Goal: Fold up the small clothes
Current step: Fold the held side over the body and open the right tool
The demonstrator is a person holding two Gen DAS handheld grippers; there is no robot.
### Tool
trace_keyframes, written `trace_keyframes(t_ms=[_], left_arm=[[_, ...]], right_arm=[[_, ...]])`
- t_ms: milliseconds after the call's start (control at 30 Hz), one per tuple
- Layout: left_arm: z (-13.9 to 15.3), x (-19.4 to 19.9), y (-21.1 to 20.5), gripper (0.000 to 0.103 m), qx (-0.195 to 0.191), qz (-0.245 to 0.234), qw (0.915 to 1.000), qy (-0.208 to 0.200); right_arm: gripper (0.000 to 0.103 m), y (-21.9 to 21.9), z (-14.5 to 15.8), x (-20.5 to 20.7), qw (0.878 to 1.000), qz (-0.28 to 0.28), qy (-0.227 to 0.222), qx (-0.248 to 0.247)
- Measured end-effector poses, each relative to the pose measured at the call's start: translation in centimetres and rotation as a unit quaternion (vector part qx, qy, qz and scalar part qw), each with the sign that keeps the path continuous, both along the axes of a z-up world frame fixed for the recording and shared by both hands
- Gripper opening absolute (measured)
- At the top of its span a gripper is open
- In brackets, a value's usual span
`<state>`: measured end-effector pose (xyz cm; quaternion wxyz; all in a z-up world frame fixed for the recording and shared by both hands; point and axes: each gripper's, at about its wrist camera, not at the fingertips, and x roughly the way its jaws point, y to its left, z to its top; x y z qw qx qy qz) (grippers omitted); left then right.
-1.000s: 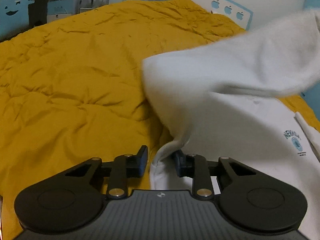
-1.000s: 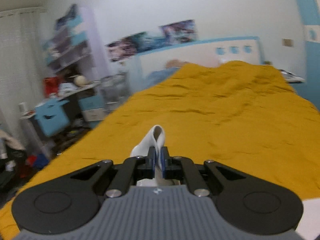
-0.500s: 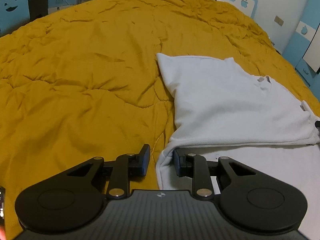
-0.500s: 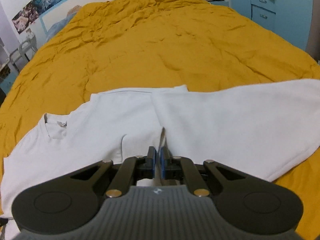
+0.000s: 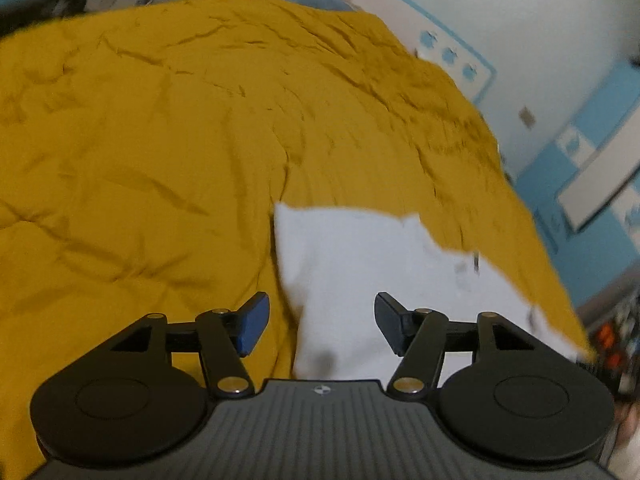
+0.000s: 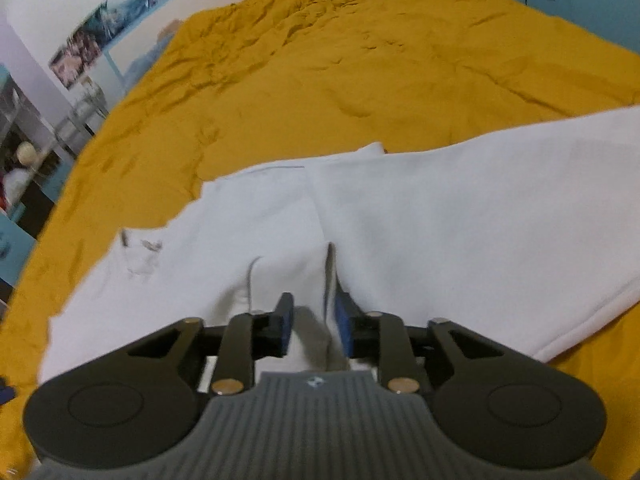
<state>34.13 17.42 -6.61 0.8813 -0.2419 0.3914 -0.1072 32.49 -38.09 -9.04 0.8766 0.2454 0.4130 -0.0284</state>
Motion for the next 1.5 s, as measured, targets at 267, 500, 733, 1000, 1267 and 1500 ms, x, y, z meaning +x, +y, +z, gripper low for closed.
trace_keyframes(t_ms=[267,500,733,1000,1267,1500], left_arm=[[-5.3,5.8,0.1,0.058,-0.077,0.046,0.9951,0.041],[-5.2,6.5,0.2,0.010,-0.082,0.047,0.9956,-0.003],[-3.0,6.5,-0.5,0.004,0.050,0.016,0.9977,-0.043],[-2.7,5.2,-0.2,0.006,0.090,0.041,0.9946,-0.029],[-0.2,1.1,-5.9,0.007,0.146,-0.102,0.9833,-0.037],[-3.9,-0.3,-7.6,0.013,0.218,-0.107,0.9697,0.026]], right_arm=[[0.025,-0.2,-1.0,-0.7,0.999,-0.008,0.004,0.037],[0.000,0.5,-0.7,-1.6,1.000,-0.018,-0.020,0.012],[0.000,1.7,0.7,-1.9,0.998,-0.017,-0.048,-0.037],[0.000,2.9,-0.1,-1.4,0.994,-0.022,-0.026,-0.100],[0.006,6.3,2.4,-3.6,0.977,0.063,-0.058,-0.196],[0.003,7.6,-1.0,-3.8,0.974,0.097,0.009,-0.206]])
